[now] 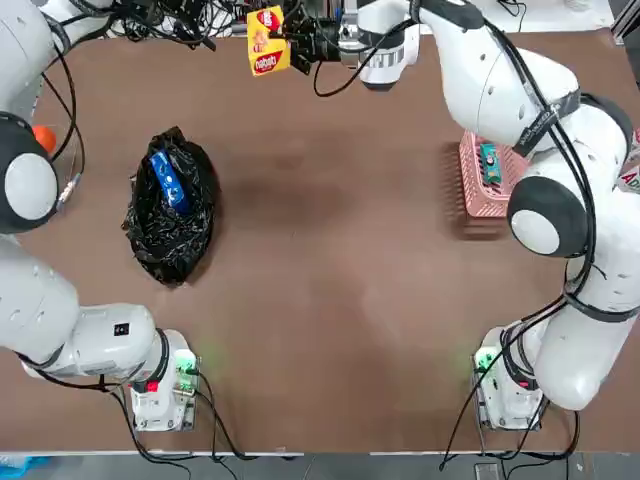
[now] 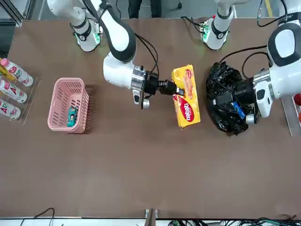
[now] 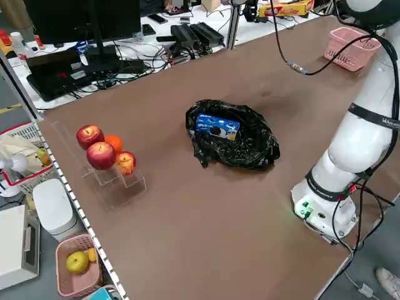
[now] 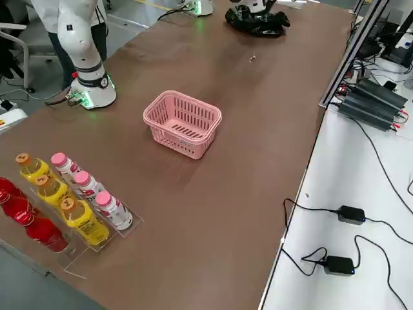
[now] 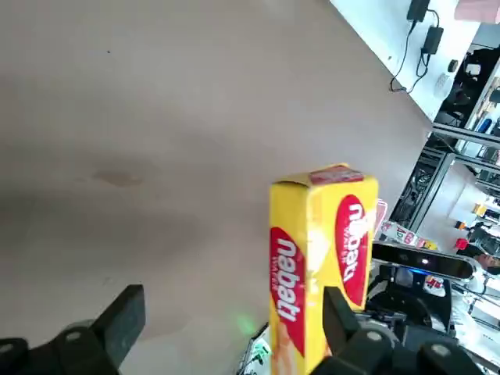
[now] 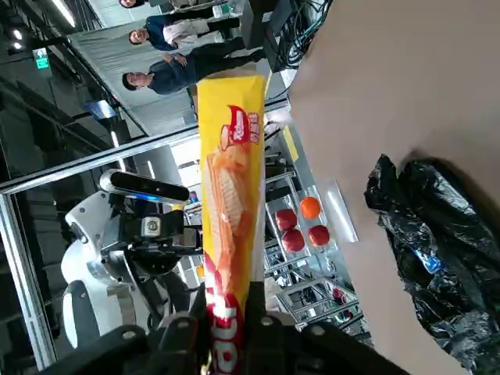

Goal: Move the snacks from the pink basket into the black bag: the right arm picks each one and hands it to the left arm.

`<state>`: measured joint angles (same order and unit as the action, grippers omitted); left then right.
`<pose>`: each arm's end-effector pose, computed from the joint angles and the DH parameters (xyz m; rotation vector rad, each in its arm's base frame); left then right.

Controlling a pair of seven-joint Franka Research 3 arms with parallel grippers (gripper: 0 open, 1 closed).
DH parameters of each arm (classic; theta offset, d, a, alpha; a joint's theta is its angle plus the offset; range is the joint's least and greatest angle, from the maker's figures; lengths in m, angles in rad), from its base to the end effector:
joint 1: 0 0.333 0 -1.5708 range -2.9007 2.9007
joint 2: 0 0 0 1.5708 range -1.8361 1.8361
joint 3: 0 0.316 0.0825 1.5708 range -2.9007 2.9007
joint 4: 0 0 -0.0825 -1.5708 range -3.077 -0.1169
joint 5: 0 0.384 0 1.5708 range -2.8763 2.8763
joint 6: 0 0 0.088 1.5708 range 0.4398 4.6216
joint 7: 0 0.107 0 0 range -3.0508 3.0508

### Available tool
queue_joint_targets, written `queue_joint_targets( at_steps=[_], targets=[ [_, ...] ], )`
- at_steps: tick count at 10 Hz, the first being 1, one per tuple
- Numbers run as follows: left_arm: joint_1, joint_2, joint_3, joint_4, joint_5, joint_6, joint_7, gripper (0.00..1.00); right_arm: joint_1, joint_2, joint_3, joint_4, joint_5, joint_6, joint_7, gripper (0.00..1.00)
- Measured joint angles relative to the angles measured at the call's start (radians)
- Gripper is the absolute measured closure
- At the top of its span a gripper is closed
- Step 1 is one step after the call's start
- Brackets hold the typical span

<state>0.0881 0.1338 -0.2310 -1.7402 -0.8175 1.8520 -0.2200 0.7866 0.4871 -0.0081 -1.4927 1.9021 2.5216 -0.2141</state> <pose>0.5942 -0.1363 0.5178 2.3076 0.3809 -0.2060 0.5263 0.5081 0.4389 -1.6736 0.4142 0.0592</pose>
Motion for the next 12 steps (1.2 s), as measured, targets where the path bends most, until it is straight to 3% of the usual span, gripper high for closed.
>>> queue_joint_targets(
  at_steps=[3,6,8,9,11,12],
  targets=[
    [0.0,0.0,-0.038,-0.011,-0.014,0.05,-0.004,0.04,0.026,0.003,0.0,0.024,0.002,0.052,0.044,0.79],
    [0.0,0.0,-0.088,-0.049,-0.071,0.169,-0.012,0.04,0.072,0.003,0.0,0.047,0.003,0.136,0.098,0.79],
    [0.0,0.0,-0.091,-0.053,-0.094,0.18,-0.017,0.1,0.099,0.004,0.0,0.056,0.003,0.178,0.118,0.79],
    [0.002,0.0,-0.091,-0.054,-0.095,0.181,-0.018,0.18,0.108,0.003,0.0,0.061,0.003,0.201,0.125,0.79],
    [0.008,-0.002,-0.091,-0.055,-0.095,0.181,-0.018,0.43,0.128,0.004,0.0,0.079,0.004,0.252,0.146,0.79],
    [0.007,-0.003,-0.091,-0.056,-0.095,0.181,-0.018,0.49,0.143,0.004,0.0,0.084,0.005,0.277,0.151,0.79]
  ],
)
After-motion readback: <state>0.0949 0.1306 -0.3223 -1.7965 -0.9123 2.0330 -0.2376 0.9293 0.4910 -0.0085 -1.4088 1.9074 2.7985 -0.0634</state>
